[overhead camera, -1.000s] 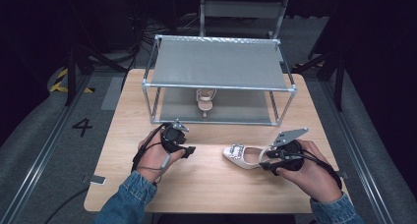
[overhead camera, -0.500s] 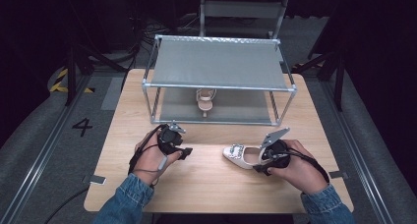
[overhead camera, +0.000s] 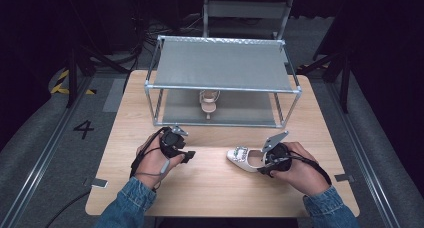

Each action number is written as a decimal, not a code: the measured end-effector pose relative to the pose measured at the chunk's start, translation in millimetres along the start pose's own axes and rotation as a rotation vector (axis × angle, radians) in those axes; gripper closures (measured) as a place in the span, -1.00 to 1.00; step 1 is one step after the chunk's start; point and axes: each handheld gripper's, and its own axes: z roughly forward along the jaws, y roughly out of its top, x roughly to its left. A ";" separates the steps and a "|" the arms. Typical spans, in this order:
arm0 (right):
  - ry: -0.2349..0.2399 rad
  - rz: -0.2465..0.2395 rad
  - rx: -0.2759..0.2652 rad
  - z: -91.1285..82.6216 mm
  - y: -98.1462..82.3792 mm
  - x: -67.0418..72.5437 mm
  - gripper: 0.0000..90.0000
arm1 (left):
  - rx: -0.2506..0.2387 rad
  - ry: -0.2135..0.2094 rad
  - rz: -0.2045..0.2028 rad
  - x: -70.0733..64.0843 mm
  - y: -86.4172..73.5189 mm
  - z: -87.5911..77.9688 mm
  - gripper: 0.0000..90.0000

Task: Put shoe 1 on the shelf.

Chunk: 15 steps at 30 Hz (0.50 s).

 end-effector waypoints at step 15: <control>0.010 -0.023 -0.014 -5.9 8.3 5.2 0.31 | 0.003 0.001 -0.010 2.7 -3.9 -3.4 0.07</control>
